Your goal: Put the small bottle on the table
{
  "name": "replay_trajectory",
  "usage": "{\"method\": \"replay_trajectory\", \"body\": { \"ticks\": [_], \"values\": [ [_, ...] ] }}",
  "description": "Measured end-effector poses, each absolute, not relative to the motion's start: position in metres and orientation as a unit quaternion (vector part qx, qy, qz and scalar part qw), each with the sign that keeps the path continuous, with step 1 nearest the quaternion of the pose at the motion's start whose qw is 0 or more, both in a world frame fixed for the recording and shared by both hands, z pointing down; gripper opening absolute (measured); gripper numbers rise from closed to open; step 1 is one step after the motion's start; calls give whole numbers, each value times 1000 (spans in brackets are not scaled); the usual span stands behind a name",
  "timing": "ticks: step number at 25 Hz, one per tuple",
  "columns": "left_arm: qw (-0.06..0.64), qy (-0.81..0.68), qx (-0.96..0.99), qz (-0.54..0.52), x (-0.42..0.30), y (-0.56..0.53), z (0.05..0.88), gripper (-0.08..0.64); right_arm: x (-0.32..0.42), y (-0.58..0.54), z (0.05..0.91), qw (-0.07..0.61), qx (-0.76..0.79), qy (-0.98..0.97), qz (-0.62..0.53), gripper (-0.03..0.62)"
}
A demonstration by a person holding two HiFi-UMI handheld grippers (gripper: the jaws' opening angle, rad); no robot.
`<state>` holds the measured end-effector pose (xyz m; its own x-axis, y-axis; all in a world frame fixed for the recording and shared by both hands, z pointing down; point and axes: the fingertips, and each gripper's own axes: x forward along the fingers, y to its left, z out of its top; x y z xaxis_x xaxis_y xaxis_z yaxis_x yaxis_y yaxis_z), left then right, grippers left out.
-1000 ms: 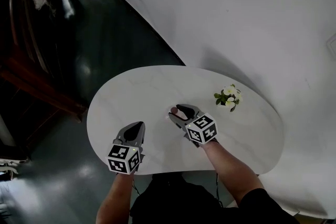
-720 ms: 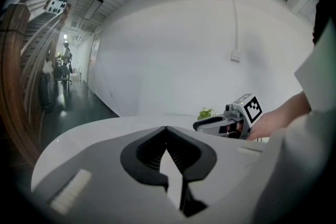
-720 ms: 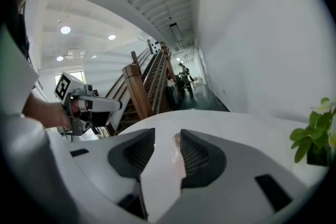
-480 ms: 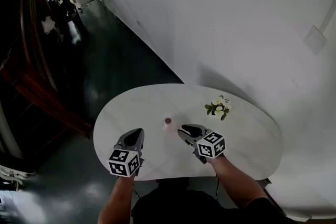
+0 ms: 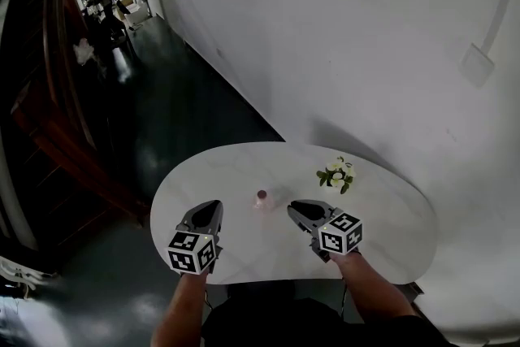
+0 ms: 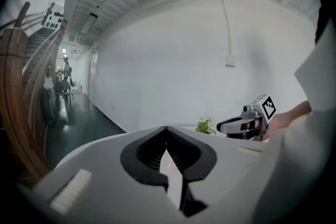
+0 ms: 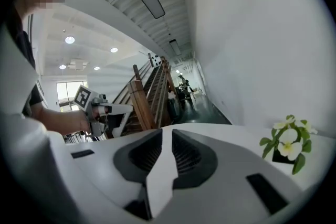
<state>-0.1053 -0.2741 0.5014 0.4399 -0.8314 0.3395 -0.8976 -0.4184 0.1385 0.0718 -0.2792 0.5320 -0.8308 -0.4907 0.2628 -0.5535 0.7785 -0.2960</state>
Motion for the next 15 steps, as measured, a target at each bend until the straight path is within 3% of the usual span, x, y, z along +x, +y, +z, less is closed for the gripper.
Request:
{"method": "replay_trajectory", "body": {
  "ticks": [15],
  "values": [
    [120, -501, 852, 87, -177, -300, 467, 11, 40, -284, 463, 35, 328, -934, 141, 20]
  ]
}}
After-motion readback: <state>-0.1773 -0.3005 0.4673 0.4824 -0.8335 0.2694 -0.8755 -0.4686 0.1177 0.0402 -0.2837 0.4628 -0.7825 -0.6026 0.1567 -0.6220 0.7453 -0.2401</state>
